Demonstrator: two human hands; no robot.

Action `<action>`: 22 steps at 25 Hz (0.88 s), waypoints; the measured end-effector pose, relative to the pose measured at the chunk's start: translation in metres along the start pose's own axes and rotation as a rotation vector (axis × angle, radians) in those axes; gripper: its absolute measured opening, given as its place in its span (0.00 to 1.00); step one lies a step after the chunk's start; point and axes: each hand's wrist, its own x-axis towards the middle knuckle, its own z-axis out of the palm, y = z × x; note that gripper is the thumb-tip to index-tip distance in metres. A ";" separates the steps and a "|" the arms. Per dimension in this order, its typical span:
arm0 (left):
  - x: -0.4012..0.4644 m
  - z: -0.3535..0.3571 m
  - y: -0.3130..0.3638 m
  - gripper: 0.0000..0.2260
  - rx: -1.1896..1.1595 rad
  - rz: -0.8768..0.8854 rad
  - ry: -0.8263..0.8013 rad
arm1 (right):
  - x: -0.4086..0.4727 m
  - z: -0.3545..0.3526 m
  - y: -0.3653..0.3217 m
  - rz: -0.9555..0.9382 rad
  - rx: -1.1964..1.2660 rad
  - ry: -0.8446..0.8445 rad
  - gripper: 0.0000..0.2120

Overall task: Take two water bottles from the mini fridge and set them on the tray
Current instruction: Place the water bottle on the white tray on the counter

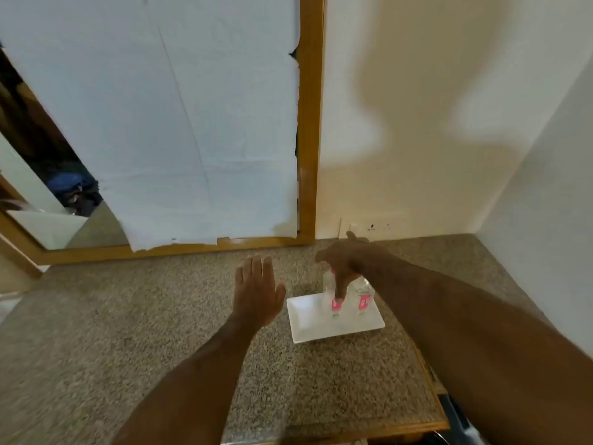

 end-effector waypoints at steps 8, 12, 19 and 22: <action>-0.032 0.038 -0.015 0.29 -0.004 0.000 -0.140 | -0.003 0.010 -0.023 -0.010 -0.214 0.063 0.33; -0.036 0.038 -0.013 0.28 0.005 0.063 -0.155 | -0.027 -0.018 -0.025 0.038 -0.103 0.121 0.31; -0.067 0.031 0.046 0.27 0.004 0.190 -0.173 | -0.104 -0.052 -0.021 0.178 -0.063 -0.048 0.20; -0.090 0.043 0.097 0.28 -0.009 0.248 -0.239 | -0.147 -0.011 0.007 0.261 -0.128 -0.145 0.24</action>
